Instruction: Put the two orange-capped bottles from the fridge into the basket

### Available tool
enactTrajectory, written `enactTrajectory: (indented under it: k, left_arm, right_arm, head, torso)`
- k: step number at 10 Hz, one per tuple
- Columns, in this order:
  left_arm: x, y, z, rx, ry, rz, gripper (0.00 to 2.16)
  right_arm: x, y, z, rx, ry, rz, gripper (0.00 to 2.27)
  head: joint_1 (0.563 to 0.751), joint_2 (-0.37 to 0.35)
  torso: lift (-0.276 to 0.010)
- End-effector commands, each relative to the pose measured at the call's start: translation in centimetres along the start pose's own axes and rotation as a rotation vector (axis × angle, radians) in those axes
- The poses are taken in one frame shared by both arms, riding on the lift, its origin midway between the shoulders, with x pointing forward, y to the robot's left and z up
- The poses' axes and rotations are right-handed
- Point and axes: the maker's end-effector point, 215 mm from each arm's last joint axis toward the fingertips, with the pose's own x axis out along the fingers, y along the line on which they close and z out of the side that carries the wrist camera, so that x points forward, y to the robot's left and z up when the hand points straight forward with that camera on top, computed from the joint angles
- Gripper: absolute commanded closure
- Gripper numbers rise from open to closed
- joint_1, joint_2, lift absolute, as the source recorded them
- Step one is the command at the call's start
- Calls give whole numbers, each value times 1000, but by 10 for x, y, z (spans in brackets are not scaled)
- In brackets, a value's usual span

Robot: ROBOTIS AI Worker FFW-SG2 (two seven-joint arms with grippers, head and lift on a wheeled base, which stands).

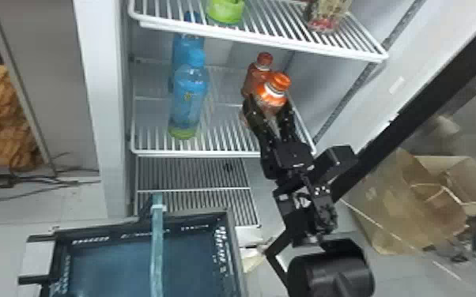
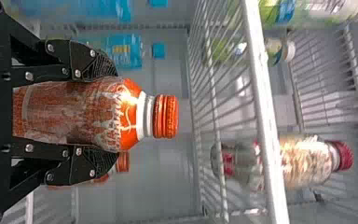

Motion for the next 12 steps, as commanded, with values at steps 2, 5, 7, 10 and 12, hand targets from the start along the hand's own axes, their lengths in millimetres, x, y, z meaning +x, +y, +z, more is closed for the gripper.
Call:
enactTrajectory:
  k: [2, 5, 7, 10, 12]
  left_arm:
    - [0, 0, 0, -1, 0, 0, 1200]
    - [0, 0, -1, -3, 2, 0, 1200]
    - [0, 0, -1, -5, 4, 0, 1200]
    - [-2, 1, -1, -10, -3, 4, 1200]
    - [-2, 2, -2, -11, -1, 6, 1200]
  right_arm:
    - [-27, 37, 8, 77, 84, 74, 792]
    - [-64, 74, 27, 128, 184, 141, 792]
    - [-84, 94, 40, 140, 259, 187, 792]
    - [-136, 119, 50, 121, 465, 228, 792]
    - [-166, 129, 39, 134, 617, 245, 792]
  head:
    - [695, -350]
    - [695, -350]
    - [695, -350]
    - [695, -350]
    - [695, -350]
  torso:
    - [-235]
    - [-235]
    - [-235]
    - [-235]
    - [-235]
